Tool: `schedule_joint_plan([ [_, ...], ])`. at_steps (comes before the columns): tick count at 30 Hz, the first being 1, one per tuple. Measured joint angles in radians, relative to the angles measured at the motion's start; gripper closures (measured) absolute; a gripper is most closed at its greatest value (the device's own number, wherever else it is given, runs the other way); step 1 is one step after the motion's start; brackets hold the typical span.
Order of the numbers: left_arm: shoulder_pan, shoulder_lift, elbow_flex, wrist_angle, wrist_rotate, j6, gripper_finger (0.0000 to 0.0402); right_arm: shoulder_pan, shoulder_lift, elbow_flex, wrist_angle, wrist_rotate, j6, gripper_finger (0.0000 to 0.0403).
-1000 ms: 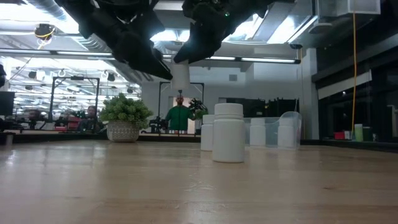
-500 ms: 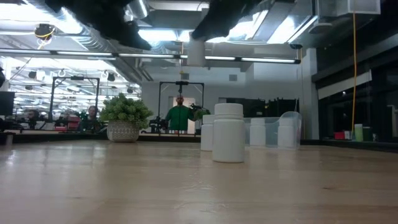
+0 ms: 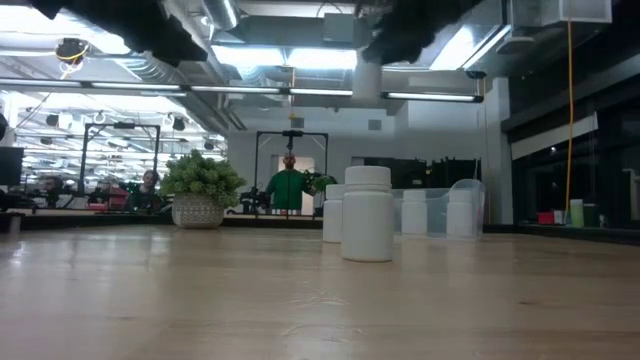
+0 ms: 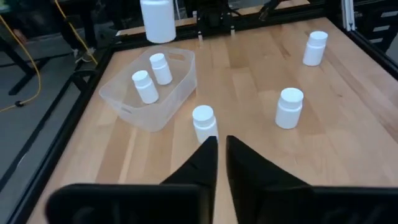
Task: Pick and place pill bottles into a basket
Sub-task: Put the white pill bottle into the transparent bin
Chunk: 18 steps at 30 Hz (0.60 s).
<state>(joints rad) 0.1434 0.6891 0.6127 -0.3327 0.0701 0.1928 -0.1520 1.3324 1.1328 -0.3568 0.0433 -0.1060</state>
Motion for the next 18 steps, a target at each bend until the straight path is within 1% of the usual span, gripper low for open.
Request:
schedule_joint_plan([
  [3, 0.000, -0.009, -0.010, 0.000, -0.016, 0.001, 0.0397, -0.041, -0.043, -0.039, -0.005, 0.000, 0.025, 0.0246],
  [7, 0.001, -0.010, -0.017, -0.001, -0.032, 0.004, 0.0398, -0.106, -0.079, -0.058, -0.005, 0.002, 0.026, 0.0245],
  [10, 0.001, -0.010, -0.017, 0.000, -0.053, 0.004, 0.0399, -0.158, -0.081, -0.059, 0.003, 0.002, 0.020, 0.0245],
  [14, 0.001, -0.010, -0.017, 0.000, -0.056, 0.030, 0.0397, -0.228, -0.070, -0.059, 0.035, -0.005, -0.003, 0.0245],
  [18, 0.001, -0.009, -0.017, 0.000, -0.056, 0.068, 0.0397, -0.290, -0.061, -0.059, 0.055, -0.060, -0.004, 0.0244],
])
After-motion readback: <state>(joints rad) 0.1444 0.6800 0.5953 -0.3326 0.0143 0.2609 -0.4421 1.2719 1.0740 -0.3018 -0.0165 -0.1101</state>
